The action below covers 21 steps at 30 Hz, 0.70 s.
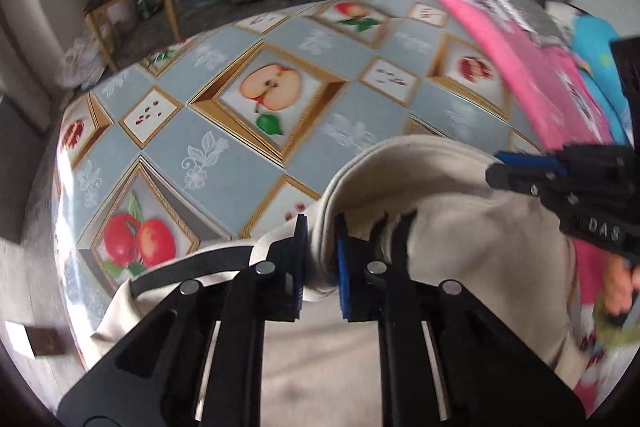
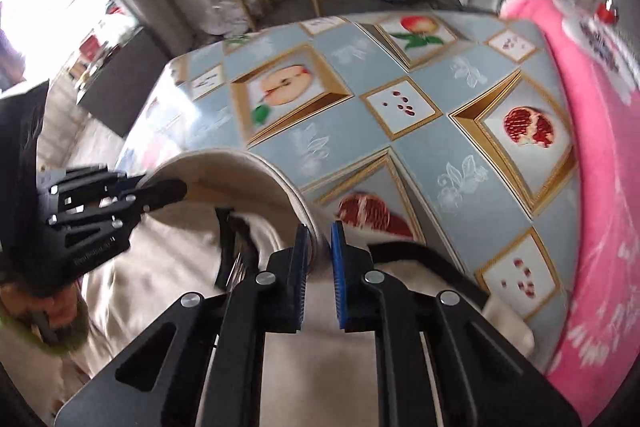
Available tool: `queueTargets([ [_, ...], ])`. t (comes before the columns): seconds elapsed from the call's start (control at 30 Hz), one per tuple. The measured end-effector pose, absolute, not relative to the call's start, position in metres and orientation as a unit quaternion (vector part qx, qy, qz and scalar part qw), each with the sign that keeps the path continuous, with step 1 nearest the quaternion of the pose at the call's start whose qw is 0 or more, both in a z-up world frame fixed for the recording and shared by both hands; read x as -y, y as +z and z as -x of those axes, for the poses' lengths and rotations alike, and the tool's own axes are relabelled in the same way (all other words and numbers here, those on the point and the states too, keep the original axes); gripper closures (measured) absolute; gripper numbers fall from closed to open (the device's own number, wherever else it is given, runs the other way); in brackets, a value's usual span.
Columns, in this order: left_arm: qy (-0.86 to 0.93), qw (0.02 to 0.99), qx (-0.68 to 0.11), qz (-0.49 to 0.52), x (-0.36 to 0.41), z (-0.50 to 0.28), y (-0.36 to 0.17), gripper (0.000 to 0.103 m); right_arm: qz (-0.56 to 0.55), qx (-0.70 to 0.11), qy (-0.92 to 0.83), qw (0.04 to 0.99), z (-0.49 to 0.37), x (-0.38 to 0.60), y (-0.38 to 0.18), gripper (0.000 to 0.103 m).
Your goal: Fold large clothes
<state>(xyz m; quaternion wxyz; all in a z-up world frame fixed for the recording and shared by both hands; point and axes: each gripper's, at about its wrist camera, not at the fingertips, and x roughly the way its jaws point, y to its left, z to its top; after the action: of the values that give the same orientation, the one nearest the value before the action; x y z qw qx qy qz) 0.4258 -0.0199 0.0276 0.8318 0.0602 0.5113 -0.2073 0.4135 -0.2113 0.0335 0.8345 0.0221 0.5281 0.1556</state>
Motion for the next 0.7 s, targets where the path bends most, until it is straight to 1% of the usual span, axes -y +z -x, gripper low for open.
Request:
queueTargets([
  [0.13, -0.230, 0.833, -0.495, -0.089, 0.012, -0.386, 0.032, 0.095, 0.007, -0.521, 0.159, 0.839, -0.369, 0.208, 0.033, 0.091],
  [0.3, -0.244, 0.823, -0.501, -0.114, 0.008, -0.353, 0.009, 0.095, 0.022, -0.548, 0.158, 0.821, -0.340, 0.206, 0.006, 0.091],
  [0.4, -0.246, 0.822, -0.499, -0.123, 0.007, -0.343, -0.002, 0.094, 0.045, -0.530, 0.153, 0.833, -0.324, 0.205, 0.020, 0.090],
  [0.43, -0.247, 0.823, -0.496, -0.124, 0.006, -0.341, -0.004, 0.094, 0.036, -0.512, 0.165, 0.842, -0.318, 0.206, 0.036, 0.087],
  [0.47, -0.248, 0.824, -0.494, -0.124, 0.005, -0.340, -0.005, 0.094, 0.027, -0.500, 0.174, 0.848, -0.314, 0.208, 0.047, 0.077],
  [0.5, -0.249, 0.825, -0.492, -0.124, 0.004, -0.339, -0.007, 0.094, 0.016, -0.482, 0.186, 0.856, -0.311, 0.209, 0.061, 0.071],
  [0.53, -0.250, 0.826, -0.490, -0.126, 0.004, -0.338, -0.008, 0.094, 0.005, -0.465, 0.198, 0.863, -0.310, 0.209, 0.074, 0.062],
  [0.6, -0.252, 0.827, -0.483, -0.136, 0.006, -0.336, -0.010, 0.094, -0.018, -0.454, 0.218, 0.864, -0.315, 0.207, 0.084, 0.060],
  [0.7, -0.251, 0.829, -0.478, -0.145, 0.007, -0.331, -0.014, 0.094, -0.054, -0.472, 0.233, 0.849, -0.340, 0.193, 0.071, 0.060],
])
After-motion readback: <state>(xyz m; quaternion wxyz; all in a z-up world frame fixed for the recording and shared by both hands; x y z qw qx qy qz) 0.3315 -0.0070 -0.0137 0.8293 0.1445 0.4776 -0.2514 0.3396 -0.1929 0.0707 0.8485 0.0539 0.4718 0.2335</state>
